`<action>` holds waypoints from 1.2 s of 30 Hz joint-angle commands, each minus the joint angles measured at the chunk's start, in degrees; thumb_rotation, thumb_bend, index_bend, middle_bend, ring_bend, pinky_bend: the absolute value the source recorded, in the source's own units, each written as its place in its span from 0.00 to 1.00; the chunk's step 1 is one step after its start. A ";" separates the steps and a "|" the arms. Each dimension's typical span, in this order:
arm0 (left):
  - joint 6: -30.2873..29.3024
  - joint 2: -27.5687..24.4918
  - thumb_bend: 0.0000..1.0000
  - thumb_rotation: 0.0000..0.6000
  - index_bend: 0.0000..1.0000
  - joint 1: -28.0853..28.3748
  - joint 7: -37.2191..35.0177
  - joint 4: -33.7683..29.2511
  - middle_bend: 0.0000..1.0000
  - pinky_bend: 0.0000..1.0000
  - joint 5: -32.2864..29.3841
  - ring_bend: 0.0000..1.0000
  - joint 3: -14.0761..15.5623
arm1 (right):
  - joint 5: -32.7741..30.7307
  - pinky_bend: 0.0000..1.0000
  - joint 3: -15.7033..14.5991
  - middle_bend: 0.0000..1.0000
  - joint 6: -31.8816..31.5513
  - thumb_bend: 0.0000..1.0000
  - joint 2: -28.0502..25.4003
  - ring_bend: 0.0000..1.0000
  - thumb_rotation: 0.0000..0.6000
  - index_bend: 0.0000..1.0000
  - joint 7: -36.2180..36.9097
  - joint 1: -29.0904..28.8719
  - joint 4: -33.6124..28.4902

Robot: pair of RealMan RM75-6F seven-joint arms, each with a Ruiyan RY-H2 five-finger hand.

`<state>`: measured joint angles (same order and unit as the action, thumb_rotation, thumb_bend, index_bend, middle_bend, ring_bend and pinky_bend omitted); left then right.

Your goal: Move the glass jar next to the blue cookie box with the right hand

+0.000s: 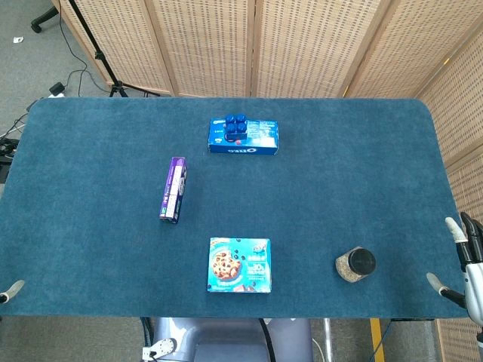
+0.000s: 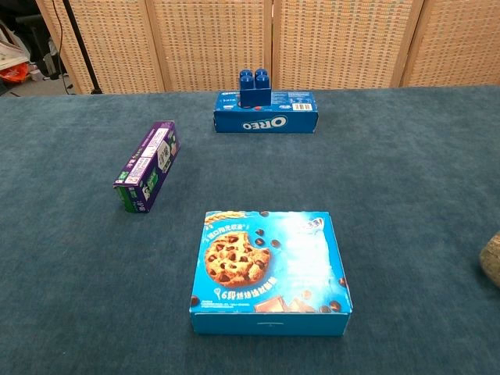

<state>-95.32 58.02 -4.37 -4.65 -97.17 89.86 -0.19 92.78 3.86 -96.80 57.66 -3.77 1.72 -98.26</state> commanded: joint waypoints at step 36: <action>1.20 -1.68 0.00 1.00 0.00 0.45 -4.81 0.18 0.00 0.00 -1.47 0.00 -0.72 | 13.65 0.00 -7.17 0.00 8.17 0.00 14.61 0.00 1.00 0.00 12.26 -7.41 26.28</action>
<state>-94.13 56.37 -3.90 -9.31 -97.01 88.49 -0.86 105.39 -3.29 -88.20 70.57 10.03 -5.01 -73.24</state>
